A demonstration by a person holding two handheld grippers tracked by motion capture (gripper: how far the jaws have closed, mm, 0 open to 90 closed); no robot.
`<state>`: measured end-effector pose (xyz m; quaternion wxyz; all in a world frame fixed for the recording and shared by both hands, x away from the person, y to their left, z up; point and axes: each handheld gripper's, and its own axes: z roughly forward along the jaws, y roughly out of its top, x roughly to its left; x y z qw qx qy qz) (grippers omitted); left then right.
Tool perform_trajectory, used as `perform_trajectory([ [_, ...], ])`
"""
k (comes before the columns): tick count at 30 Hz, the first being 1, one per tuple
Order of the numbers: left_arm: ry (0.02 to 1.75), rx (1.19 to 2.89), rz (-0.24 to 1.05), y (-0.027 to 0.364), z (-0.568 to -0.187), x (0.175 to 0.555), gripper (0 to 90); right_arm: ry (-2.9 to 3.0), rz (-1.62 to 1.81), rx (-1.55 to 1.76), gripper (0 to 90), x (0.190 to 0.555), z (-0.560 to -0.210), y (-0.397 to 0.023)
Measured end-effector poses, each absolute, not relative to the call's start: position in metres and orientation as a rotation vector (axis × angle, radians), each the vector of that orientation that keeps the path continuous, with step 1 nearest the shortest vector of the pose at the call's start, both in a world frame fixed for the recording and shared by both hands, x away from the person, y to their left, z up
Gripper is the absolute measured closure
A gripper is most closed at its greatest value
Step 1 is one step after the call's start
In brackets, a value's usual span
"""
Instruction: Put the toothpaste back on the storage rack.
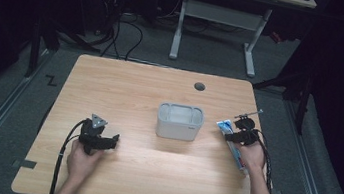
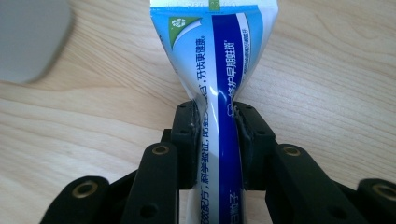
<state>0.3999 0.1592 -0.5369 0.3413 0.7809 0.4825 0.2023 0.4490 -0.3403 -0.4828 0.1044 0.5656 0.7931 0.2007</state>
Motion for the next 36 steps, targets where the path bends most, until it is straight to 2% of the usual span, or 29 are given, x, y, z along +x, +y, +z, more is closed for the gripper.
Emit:
perform_trajectory([
  [9,1.255,2.031,0.526,0.159,-0.537,0.400,16.7,2.342,0.683,1.628,72.0,0.440,-0.472,-0.339],
  [27,1.258,2.030,0.527,0.159,-0.537,0.400,16.8,2.233,1.102,1.543,72.7,0.417,-0.446,-0.346],
  [36,1.257,2.030,0.527,0.159,-0.537,0.400,16.9,2.177,1.173,1.494,73.0,0.410,-0.435,-0.344],
])
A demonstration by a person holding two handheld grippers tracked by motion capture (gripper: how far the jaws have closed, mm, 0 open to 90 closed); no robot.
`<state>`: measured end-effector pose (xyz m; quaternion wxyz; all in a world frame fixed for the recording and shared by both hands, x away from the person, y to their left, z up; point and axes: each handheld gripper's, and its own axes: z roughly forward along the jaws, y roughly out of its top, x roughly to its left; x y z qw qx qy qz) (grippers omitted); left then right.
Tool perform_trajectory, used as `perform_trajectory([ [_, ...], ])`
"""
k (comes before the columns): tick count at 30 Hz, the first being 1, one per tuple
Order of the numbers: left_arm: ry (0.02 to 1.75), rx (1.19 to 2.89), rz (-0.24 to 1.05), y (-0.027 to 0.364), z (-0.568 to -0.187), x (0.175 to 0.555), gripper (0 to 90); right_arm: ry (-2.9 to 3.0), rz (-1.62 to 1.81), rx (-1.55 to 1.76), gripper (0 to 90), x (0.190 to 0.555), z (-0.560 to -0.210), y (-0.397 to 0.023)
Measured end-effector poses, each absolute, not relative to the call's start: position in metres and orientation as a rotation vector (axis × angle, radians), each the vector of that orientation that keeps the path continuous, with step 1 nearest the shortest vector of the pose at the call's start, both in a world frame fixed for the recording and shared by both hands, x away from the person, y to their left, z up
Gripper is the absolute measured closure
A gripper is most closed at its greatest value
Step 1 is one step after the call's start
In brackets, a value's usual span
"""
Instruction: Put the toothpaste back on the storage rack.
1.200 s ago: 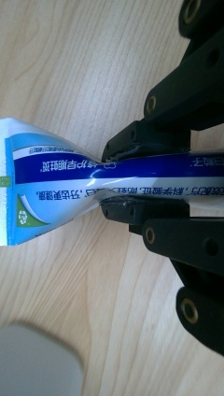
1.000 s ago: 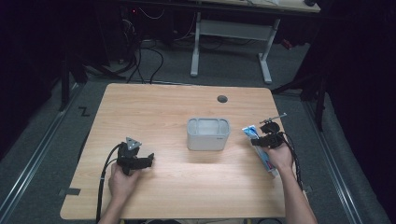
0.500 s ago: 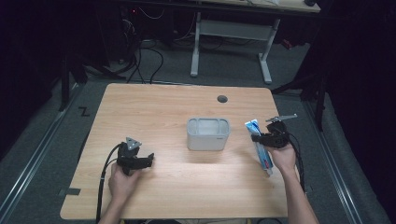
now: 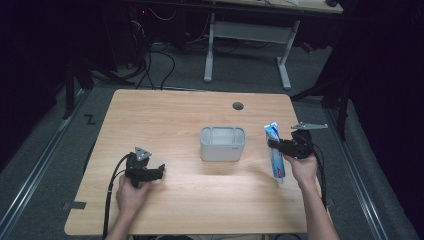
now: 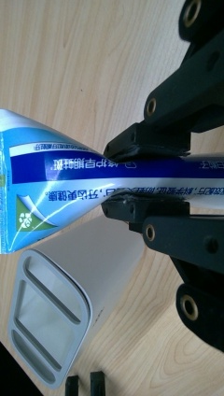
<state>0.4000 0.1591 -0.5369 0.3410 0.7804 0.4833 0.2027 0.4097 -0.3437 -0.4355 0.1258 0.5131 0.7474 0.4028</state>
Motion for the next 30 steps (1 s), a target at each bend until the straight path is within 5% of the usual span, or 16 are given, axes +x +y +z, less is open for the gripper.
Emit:
perform_trajectory([
  [30,1.256,2.031,0.526,0.159,-0.537,0.400,16.9,2.178,1.325,1.274,72.9,0.400,-0.390,-0.308],
])
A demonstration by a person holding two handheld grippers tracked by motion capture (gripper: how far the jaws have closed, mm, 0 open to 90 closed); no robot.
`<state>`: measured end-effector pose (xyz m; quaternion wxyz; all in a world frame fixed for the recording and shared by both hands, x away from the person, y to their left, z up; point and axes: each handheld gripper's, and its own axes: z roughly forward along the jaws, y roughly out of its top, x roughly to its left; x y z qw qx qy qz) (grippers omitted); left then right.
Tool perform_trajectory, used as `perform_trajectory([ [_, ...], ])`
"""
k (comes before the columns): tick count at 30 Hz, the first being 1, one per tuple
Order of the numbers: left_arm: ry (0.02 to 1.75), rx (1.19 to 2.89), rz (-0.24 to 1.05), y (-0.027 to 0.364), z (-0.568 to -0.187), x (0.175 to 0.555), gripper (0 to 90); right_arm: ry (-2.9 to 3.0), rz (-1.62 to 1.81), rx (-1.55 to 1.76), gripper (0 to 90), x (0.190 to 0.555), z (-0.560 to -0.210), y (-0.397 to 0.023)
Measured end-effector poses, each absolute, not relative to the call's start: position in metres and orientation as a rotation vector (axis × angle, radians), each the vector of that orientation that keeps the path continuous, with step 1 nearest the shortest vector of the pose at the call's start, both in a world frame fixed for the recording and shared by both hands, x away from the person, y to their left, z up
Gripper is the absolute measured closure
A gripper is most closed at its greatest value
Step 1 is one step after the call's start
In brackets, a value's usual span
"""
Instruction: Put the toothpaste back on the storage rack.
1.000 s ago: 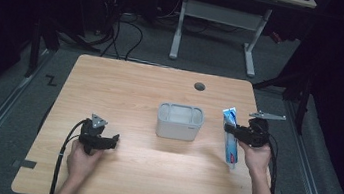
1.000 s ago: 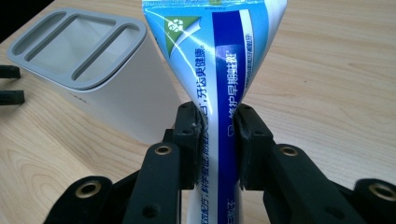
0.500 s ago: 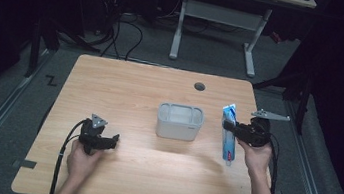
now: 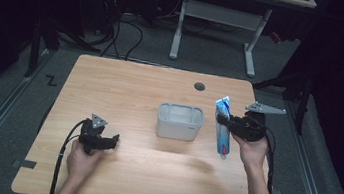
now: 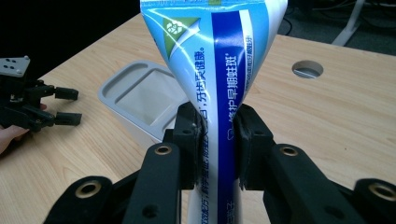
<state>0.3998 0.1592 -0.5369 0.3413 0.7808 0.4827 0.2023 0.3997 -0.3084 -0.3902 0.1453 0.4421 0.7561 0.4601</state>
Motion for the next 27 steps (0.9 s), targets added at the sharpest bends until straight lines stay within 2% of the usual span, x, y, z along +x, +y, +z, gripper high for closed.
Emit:
perform_trajectory([
  [27,1.268,2.027,0.529,0.155,-0.537,0.403,15.3,2.209,1.410,1.146,72.9,0.402,-0.352,-0.273],
])
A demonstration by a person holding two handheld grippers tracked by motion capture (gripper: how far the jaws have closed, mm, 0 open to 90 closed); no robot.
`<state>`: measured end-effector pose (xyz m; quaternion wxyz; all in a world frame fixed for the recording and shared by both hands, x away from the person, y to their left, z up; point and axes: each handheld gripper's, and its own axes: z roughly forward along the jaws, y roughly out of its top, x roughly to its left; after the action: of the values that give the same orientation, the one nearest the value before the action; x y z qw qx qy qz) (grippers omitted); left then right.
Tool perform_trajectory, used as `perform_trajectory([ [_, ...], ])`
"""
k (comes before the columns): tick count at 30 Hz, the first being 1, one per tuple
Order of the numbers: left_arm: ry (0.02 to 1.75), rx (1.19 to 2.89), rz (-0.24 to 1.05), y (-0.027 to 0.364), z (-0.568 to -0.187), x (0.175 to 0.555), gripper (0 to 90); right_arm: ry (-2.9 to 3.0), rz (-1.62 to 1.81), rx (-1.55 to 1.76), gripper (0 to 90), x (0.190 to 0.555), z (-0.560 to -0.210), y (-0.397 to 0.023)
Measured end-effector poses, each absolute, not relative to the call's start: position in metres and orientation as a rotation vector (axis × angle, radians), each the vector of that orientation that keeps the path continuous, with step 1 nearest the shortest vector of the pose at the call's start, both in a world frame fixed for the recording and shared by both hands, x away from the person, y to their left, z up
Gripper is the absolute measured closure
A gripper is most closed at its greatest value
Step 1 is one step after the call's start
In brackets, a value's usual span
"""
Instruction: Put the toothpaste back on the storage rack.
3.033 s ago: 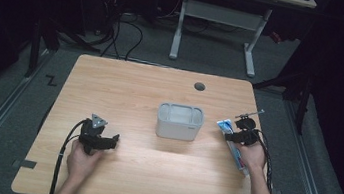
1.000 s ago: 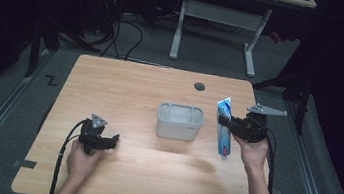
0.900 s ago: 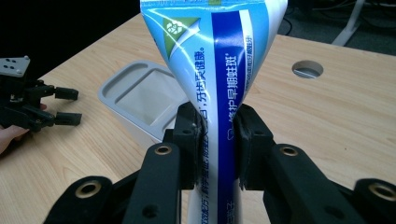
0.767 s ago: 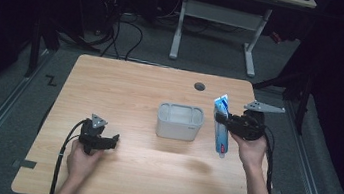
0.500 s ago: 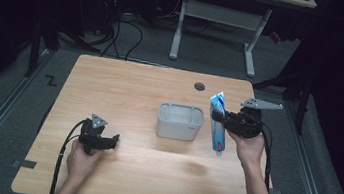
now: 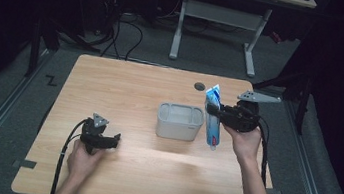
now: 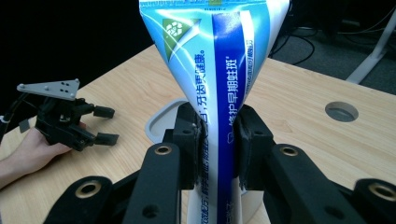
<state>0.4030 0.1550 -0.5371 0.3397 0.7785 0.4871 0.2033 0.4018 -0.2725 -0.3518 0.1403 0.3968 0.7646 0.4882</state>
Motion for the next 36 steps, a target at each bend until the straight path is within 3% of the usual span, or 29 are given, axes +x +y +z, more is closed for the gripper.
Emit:
perform_trajectory([
  [36,1.268,2.027,0.529,0.153,-0.537,0.401,15.8,2.193,1.438,1.054,72.9,0.447,-0.324,-0.212],
])
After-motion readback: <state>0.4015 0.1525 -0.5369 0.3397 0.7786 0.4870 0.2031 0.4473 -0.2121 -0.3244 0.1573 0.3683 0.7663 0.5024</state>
